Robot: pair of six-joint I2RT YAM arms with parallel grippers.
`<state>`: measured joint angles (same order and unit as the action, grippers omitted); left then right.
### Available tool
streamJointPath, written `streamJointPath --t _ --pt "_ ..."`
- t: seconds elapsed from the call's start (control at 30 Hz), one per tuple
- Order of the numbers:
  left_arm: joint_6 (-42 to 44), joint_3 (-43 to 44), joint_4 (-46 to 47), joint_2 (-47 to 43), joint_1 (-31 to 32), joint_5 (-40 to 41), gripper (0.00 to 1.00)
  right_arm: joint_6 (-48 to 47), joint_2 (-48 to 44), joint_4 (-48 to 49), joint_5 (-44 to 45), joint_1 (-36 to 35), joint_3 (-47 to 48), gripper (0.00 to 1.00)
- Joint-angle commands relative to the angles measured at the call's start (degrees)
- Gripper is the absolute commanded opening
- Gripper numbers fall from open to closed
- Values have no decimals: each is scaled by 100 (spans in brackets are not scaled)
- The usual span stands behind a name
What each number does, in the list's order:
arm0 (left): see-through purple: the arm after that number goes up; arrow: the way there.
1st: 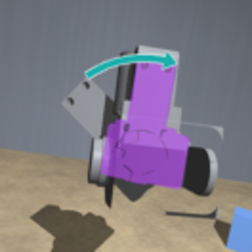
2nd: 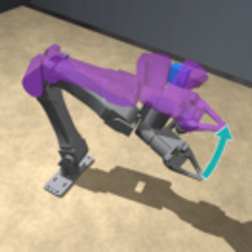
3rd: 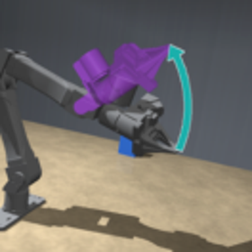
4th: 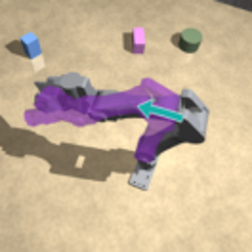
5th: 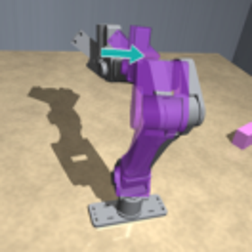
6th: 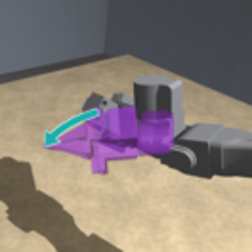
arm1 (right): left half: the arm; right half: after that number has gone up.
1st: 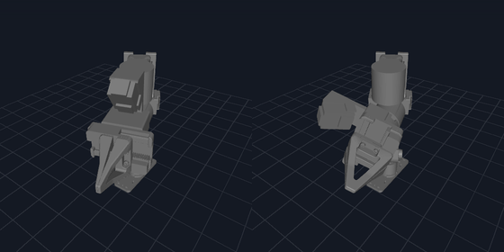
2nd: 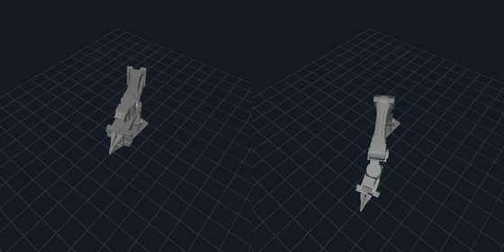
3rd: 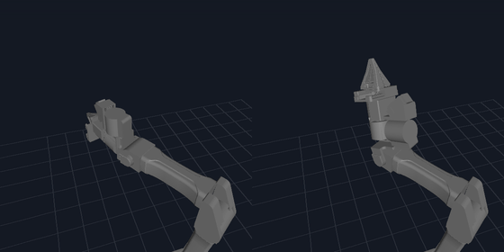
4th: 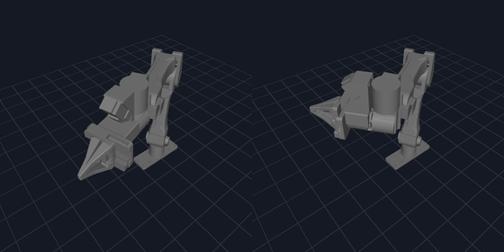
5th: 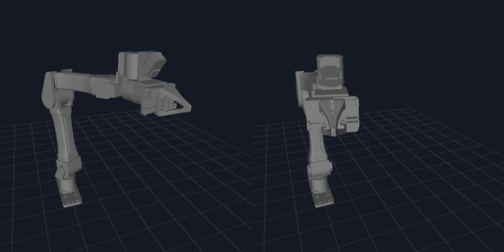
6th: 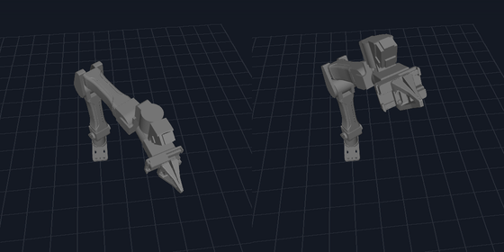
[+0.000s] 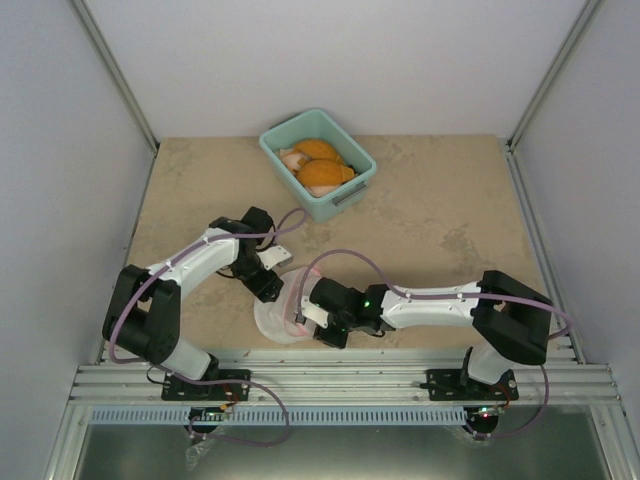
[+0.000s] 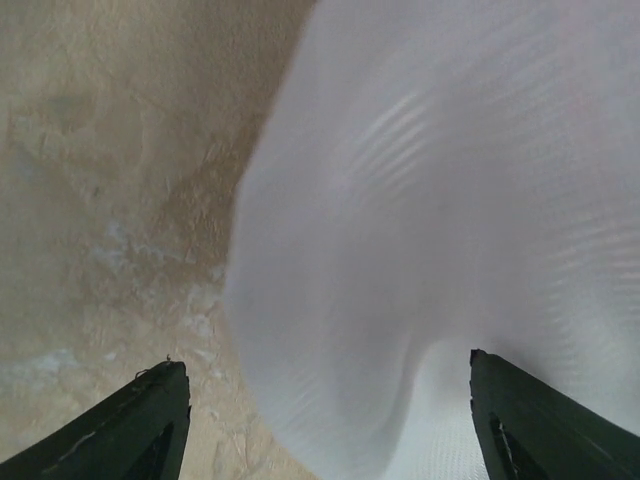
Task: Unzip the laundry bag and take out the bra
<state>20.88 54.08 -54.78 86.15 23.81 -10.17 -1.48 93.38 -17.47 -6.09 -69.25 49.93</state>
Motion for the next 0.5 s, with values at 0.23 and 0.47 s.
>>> streamJointPath --t 0.23,0.47 --pt "-42 18 327 481 579 19 76 480 -604 193 231 -12 419 0" --pt "-69 160 279 631 658 -6 75 874 -613 1006 -468 203 382 3"
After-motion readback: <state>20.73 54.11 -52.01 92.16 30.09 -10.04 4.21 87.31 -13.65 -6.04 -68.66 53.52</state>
